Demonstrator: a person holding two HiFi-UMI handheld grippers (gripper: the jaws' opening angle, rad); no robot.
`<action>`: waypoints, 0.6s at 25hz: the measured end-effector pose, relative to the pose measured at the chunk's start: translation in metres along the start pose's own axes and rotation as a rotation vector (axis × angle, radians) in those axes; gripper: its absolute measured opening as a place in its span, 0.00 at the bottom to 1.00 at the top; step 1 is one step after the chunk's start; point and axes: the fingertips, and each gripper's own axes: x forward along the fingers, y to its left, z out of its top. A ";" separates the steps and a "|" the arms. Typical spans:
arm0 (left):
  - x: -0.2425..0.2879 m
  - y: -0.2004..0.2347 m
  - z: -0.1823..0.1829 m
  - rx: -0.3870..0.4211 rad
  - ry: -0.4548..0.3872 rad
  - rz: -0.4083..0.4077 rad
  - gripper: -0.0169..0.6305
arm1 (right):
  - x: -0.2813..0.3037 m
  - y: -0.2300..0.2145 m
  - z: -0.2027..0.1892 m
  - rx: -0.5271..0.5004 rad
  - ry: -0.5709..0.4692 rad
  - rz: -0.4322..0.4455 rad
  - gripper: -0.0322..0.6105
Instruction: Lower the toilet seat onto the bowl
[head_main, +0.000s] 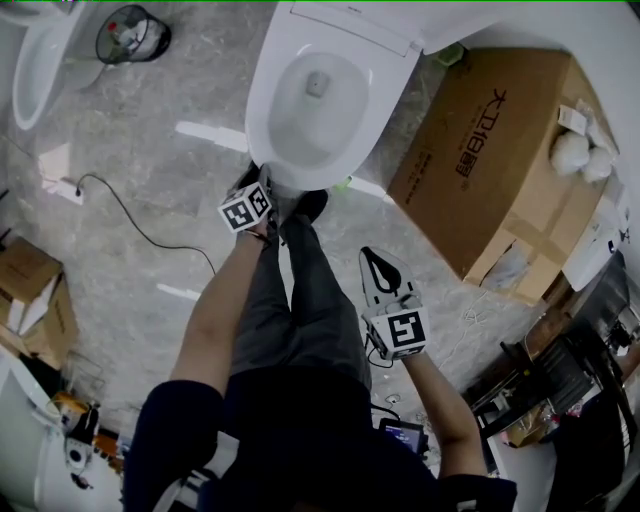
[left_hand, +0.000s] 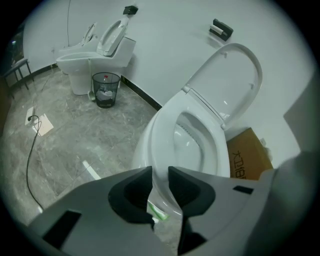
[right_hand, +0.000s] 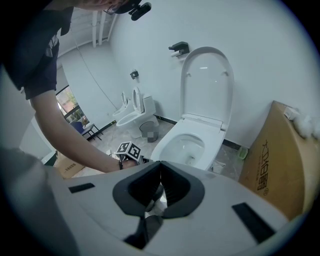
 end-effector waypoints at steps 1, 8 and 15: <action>0.000 0.000 0.000 0.013 -0.003 0.015 0.20 | 0.000 -0.001 0.000 0.002 0.001 -0.001 0.08; -0.002 0.001 0.000 0.061 -0.022 0.080 0.20 | -0.001 -0.007 -0.001 0.010 0.002 0.003 0.08; -0.003 0.001 0.001 0.090 -0.024 0.100 0.20 | 0.001 -0.010 0.001 0.011 -0.008 0.004 0.08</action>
